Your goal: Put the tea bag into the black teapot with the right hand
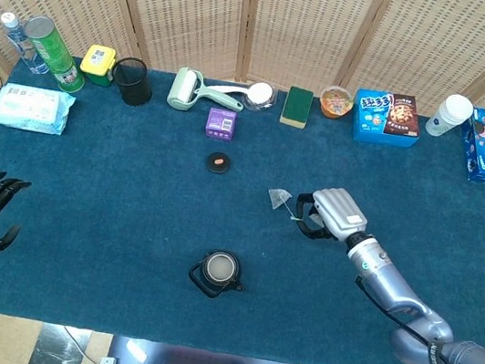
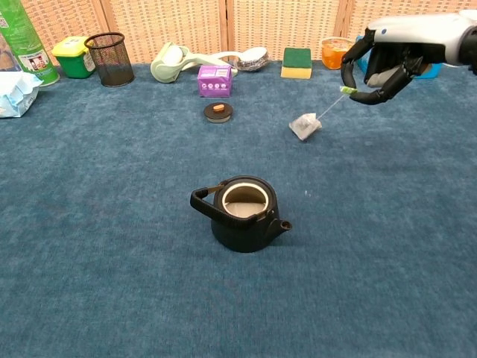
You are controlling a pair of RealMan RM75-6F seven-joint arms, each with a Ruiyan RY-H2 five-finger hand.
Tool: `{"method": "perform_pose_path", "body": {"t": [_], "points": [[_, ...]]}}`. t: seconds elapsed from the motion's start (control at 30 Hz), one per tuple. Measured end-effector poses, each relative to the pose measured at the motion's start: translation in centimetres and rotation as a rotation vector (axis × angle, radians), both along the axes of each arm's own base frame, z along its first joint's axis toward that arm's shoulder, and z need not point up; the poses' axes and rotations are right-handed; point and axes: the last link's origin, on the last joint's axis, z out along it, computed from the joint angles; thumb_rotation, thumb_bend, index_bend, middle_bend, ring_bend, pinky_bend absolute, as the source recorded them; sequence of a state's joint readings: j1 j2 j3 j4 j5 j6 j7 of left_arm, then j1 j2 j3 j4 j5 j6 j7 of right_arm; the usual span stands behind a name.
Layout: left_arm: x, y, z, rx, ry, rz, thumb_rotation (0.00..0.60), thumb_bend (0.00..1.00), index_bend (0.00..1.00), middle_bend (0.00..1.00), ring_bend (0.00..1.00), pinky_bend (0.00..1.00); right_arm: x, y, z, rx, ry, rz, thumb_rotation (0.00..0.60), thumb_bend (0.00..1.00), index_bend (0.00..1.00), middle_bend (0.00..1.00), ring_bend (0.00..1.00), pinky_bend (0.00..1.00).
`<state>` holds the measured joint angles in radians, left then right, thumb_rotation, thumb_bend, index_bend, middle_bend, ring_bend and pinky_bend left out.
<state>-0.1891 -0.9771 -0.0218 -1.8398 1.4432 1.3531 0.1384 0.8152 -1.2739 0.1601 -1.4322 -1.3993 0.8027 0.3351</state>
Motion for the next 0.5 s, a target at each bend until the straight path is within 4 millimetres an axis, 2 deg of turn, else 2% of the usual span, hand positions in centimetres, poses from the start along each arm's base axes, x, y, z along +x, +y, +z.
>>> {"method": "perform_pose_path", "body": {"t": [0.17,0.5], "points": [[-0.1,-0.2,0.1,0.006,-0.007,-0.001,0.600,0.45,0.16,0.18,0.08,0.16,1.2,1.1,1.0,0.080,-0.113,-0.024,0.600,0.57,0.76,1.00,1.00,1.00],[-0.5,-0.4,0.1,0.007,-0.012,0.006,0.600,0.45,0.16,0.18,0.08,0.16,2.9,3.2,3.2,0.159,-0.222,-0.003,0.600,0.56,0.76,1.00,1.00,1.00]]}}
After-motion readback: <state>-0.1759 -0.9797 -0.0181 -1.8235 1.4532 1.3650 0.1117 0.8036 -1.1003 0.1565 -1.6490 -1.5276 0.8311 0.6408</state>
